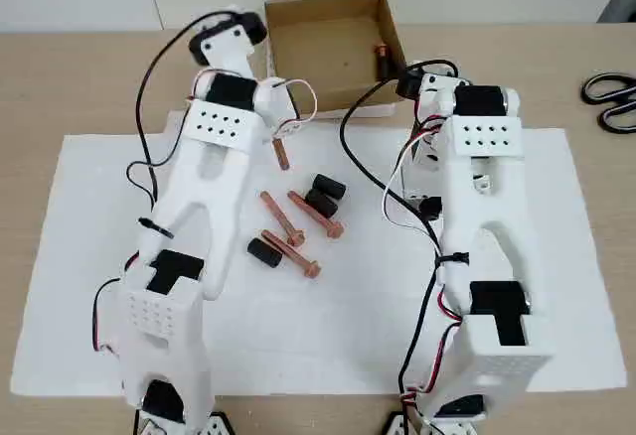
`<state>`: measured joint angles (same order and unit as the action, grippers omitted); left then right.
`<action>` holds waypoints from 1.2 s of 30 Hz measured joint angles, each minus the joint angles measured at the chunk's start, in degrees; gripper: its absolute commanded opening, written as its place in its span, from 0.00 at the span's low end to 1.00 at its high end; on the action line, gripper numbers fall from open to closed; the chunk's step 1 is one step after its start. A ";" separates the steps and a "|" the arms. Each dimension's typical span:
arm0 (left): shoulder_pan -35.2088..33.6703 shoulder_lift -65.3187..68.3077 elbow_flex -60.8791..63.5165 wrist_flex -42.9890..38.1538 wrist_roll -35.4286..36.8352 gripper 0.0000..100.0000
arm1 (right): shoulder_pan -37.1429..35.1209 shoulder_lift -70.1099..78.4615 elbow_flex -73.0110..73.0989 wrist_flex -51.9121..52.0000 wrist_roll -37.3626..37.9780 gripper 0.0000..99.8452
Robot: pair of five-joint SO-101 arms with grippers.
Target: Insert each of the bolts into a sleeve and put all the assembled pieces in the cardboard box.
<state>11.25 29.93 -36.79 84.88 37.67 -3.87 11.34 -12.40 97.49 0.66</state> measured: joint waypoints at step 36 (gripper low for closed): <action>6.68 -38.95 7.47 13.54 -18.90 0.01 | -5.80 -74.99 65.67 -42.73 0.00 0.00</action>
<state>17.93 -9.01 -29.32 98.42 18.77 -9.67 -63.65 53.27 54.77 0.66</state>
